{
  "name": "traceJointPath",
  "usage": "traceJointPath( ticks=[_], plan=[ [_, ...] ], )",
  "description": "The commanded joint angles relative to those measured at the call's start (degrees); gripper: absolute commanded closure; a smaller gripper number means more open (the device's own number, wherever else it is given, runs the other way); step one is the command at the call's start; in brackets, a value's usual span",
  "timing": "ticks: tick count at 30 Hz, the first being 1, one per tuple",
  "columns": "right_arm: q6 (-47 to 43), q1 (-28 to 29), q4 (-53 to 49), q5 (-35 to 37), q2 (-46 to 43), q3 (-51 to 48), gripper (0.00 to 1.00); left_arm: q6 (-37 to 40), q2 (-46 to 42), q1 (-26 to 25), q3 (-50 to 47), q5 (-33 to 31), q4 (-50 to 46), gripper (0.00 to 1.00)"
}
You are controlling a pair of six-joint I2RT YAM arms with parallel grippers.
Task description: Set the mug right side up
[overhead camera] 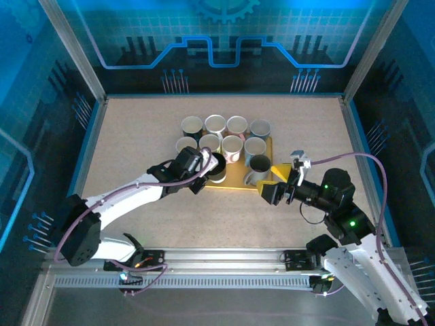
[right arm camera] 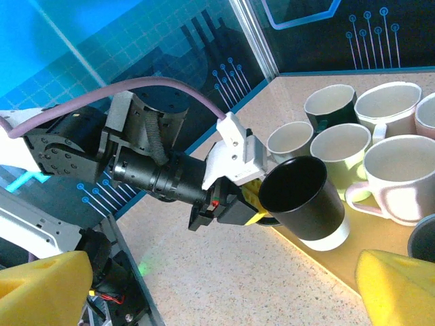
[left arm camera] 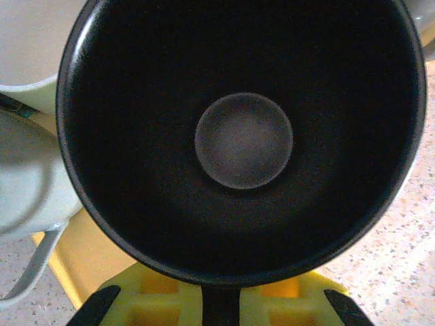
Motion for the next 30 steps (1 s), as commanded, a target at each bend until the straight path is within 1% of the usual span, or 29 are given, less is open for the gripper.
traceJointPath(
  ticks=[1,9,12,19,21,23,26,30],
  plan=[
    [-1.9,0.24,-0.36,0.11,-0.42,0.25,0.0,0.54,0.02,0.58,2.2,-1.13,6.01,1.0],
    [-1.73,0.24,0.1,-0.54,0.14,0.0,0.0,-0.58,3.25,0.76,2.01,-1.04,6.98,1.0],
    [-1.78,0.27,0.43,-0.53,0.21,-0.27,0.0,-0.81,4.61,0.81,2.68,-2.0,6.31,1.0],
    [-2.06,0.23,0.7,-0.87,1.48,-0.31,0.0,-0.91,5.37,0.76,3.79,-1.69,3.38,0.99],
    [-2.12,0.24,0.72,-0.95,1.81,-0.19,0.0,-1.43,5.3,0.82,3.83,-1.12,2.11,0.9],
    [-2.29,0.23,0.62,-0.87,1.88,0.03,0.0,-1.71,5.11,0.77,3.58,-0.62,1.43,0.85],
    [-2.36,0.23,0.75,-0.56,2.08,0.08,0.0,-1.86,4.41,0.81,2.63,-1.3,1.67,0.74],
    [-2.45,0.25,0.84,-0.63,2.64,0.34,0.0,-2.28,3.35,0.78,2.66,-1.22,1.5,0.63]
  ],
)
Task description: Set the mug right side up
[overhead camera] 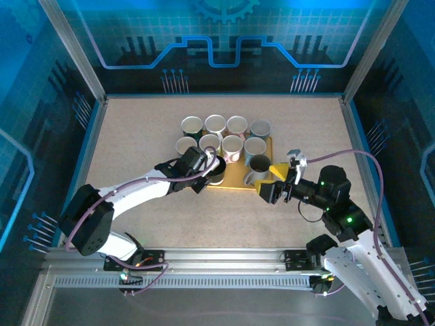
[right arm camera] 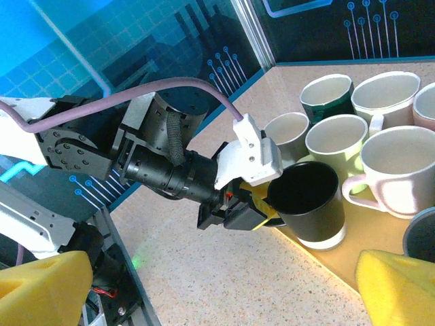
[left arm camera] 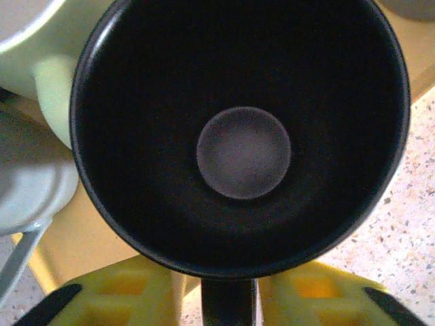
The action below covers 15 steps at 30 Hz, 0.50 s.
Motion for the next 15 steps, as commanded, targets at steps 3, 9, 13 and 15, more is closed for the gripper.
traceJointPath(
  ticks=[3,9,13,15],
  plan=[
    [-1.29,0.25,0.51,-0.15,0.29,0.76,0.0,-1.01,-2.9,0.34,1.77,-0.26,0.42,0.58],
    [-2.75,0.21,-2.91,1.49,1.01,3.16,0.0,-3.58,-7.59,0.34,2.86,2.2,-2.22,0.54],
    [-4.78,0.23,-7.14,3.35,1.63,6.17,0.0,-4.85,-13.06,0.37,2.78,3.45,-3.24,0.47],
    [-6.05,0.24,-9.37,6.53,1.48,7.5,0.0,-5.17,-15.9,0.31,2.55,3.81,-3.24,0.43]
  ],
)
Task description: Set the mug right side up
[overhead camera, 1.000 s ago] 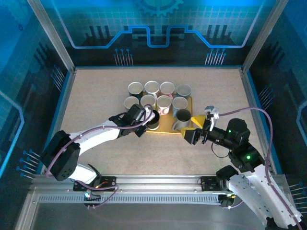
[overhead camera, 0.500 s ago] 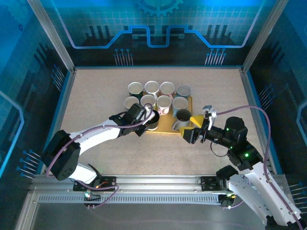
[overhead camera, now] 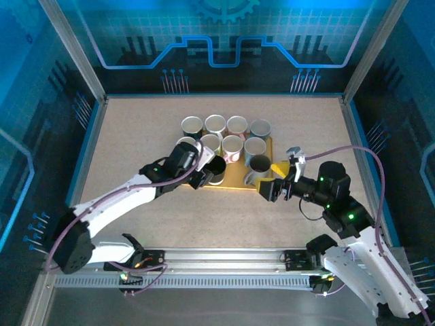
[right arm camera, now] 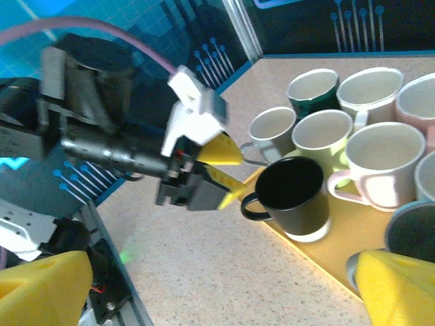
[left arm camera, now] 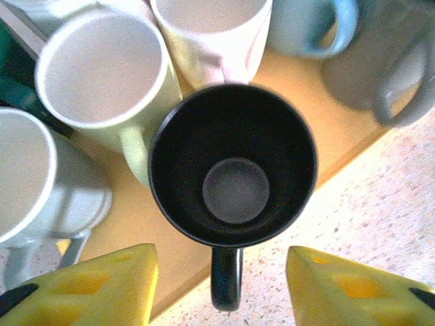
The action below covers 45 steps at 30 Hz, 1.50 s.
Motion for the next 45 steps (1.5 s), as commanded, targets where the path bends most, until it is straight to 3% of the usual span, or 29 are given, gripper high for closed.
traceJointPath(
  ticks=[1,3,6,8,12,14,16,21,24,27,30,33,37,42,43,45],
  plan=[
    [-3.81,0.32,-5.2,6.86,-0.49,3.5,0.0,-1.54,-5.92,0.32,0.85,2.25,-0.35,0.36],
    [-5.24,0.3,-7.97,14.93,-0.79,3.88,0.0,-1.61,-10.18,0.39,-1.69,1.29,3.93,0.01],
    [-3.63,0.3,-11.26,28.75,-1.28,4.17,0.0,-1.47,-15.42,1.57,-4.55,-0.9,8.73,0.01],
    [-5.47,0.3,-10.86,33.8,-1.86,3.64,0.0,-1.41,-17.69,2.48,-5.66,-1.56,10.41,0.01],
    [-6.9,0.17,-9.26,47.84,-0.99,3.23,0.0,-2.18,-22.15,2.9,-11.64,-11.25,20.19,0.01],
    [-9.75,0.09,-5.6,50.89,0.72,1.99,0.0,-2.93,-22.3,6.17,-13.37,-12.9,23.15,0.01],
    [-13.29,-0.33,2.02,50.4,1.73,-1.26,0.0,-6.49,-19.25,11.6,-12.27,-16.3,22.02,0.01],
    [-21.34,-1.18,30.41,50.25,1.03,-15.7,0.0,-14.28,-11.63,25.03,-12.21,-17.65,20.61,0.01],
    [-29.02,-3.15,37.94,49.81,4.77,-18.71,0.0,-16.98,-9.16,31.8,-15.52,-16.82,22.77,0.01],
    [-27.22,-8.04,40.81,52.33,10.17,-20.55,0.0,-17.71,-7.76,36.13,-19.78,-17.75,27.92,0.01],
    [-23.27,-13.44,44.81,52.5,15.6,-23.96,0.0,-20.29,-6.36,37.0,-26.28,-20.49,39.03,0.01],
    [-20.47,-16.87,50.8,50.27,21.63,-27.03,0.0,-19.55,-2.35,36.95,-29.81,-17.11,48.32,0.01],
    [-16.68,-18.0,67.61,52.14,33.24,-30.94,0.0,-16.92,2.33,36.61,-31.9,-15.96,58.44,0.01],
    [-18.71,-18.47,84.31,48.39,46.9,-30.97,0.0,-12.47,10.6,34.84,-33.37,-18.14,73.17,0.01],
    [-19.74,-18.77,88.99,46.34,49.37,-31.13,0.0,-11.88,11.33,34.68,-33.19,-17.63,73.43,0.01],
    [-20.81,-19.04,80.15,40.81,47.8,-27.83,0.0,-11.87,12.14,34.71,-28.91,-15.59,65.68,0.01]
  ],
)
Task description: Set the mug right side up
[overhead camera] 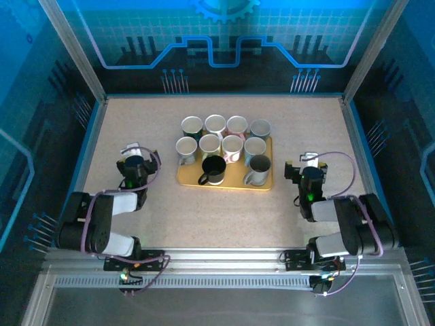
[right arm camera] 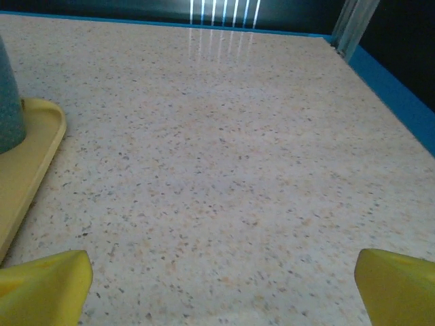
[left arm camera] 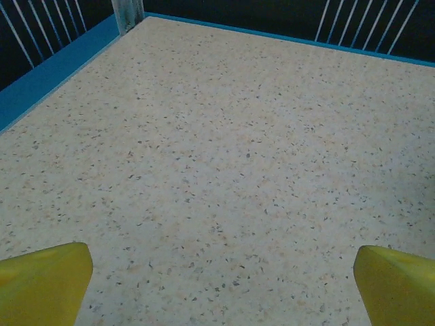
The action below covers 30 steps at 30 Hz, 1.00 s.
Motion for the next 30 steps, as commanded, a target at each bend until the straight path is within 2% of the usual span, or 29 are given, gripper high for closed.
traceJointPath(
  ticks=[1,2,3,4,6,9,11,13,14,19,22,23,25,30],
  plan=[
    [-1.68,-1.01,2.42,-7.84,0.37,4.69,0.0,3.19,3.06,0.14,4.9,4.03,0.5,0.01],
    [-1.87,-0.85,3.72,-7.66,3.37,5.05,0.0,4.02,3.7,0.02,6.43,5.71,-1.27,0.01],
    [-2.71,-0.59,13.2,-5.33,7.93,3.83,0.0,4.83,3.94,-0.81,5.93,4.96,0.38,0.01],
    [-2.45,-0.6,13.5,-5.55,7.25,3.91,0.0,5.3,4.19,-1.37,5.89,4.36,0.51,0.01],
    [-1.13,-0.72,-1.89,-5.94,4.53,8.82,0.0,5.2,4.26,-1.34,5.96,4.41,0.39,0.01],
    [-1.27,-1.5,-3.97,-7.05,5.67,11.06,0.0,5.46,4.27,-1.27,4.42,6.04,3.12,0.01],
    [-1.25,-1.64,-3.56,-7.11,5.75,10.89,0.0,7.06,8.52,-1.49,0.33,6.09,16.59,0.01],
    [-0.92,-1.98,-3.29,-7.82,5.71,10.73,0.0,6.56,6.28,-2.35,1.31,5.57,10.12,0.01],
    [-0.74,-2.31,-3.44,-8.22,5.61,10.74,0.0,7.15,7.36,-2.26,1.16,5.14,12.39,0.01],
    [-0.76,-2.43,-3.18,-8.45,5.56,10.71,0.0,6.2,6.98,-1.51,1.59,6.43,10.62,0.01],
    [-1.05,-2.07,-3.07,-8.12,5.68,10.68,0.0,5.75,6.95,-0.45,1.81,8.7,10.18,0.01],
    [-1.5,-2.07,-3.24,-9.31,5.74,10.77,0.0,6.62,6.94,-0.46,2.11,11.18,9.57,0.01],
    [-4.35,-2.03,-5.36,-16.4,5.8,11.89,0.0,7.98,6.76,-0.37,2.31,15.96,8.99,0.01],
    [-4.41,-2.48,-5.73,-17.5,5.78,12.05,0.0,9.54,6.58,-0.99,0.84,17.67,11.39,0.01]
  ],
)
